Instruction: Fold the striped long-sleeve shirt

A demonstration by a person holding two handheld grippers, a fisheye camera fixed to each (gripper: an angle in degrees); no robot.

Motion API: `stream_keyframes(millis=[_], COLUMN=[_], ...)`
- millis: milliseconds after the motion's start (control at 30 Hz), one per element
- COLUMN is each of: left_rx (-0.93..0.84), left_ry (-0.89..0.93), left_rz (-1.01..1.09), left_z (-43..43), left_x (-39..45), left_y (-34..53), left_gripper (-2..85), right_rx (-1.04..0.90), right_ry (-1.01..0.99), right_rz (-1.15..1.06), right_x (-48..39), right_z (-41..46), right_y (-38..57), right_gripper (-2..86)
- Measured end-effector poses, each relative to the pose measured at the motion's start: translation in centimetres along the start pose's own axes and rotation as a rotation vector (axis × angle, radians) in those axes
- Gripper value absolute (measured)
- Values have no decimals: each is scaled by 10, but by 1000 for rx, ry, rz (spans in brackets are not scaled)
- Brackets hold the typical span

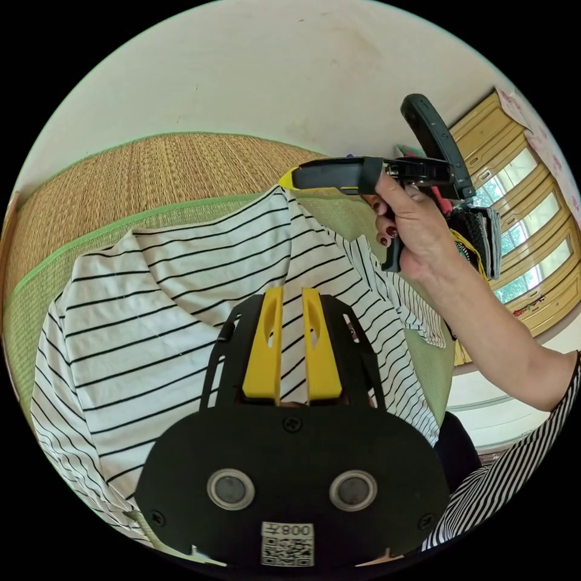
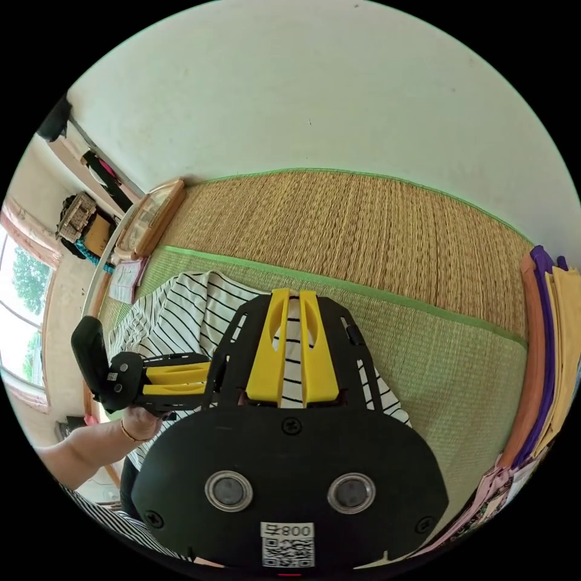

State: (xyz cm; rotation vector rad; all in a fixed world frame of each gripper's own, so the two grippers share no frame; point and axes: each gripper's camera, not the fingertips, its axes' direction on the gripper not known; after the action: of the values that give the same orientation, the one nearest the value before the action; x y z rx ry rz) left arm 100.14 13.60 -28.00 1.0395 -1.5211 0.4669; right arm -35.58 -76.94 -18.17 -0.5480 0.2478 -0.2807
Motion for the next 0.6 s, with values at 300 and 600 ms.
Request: stream_keyframes(millis=[300, 600], left_rx=[105, 102], left_ry=[-71, -230], left_rz=[-98, -335], left_z=[-69, -112], left_x=[-48, -129], left_y=[38, 76], left_gripper=[67, 32], right_rx=[24, -2], right_ry=[-156, -3], right_rz=[45, 109], right_x=[37, 94], right_z=[1, -14], right_y=[21, 101], right_gripper=[37, 2])
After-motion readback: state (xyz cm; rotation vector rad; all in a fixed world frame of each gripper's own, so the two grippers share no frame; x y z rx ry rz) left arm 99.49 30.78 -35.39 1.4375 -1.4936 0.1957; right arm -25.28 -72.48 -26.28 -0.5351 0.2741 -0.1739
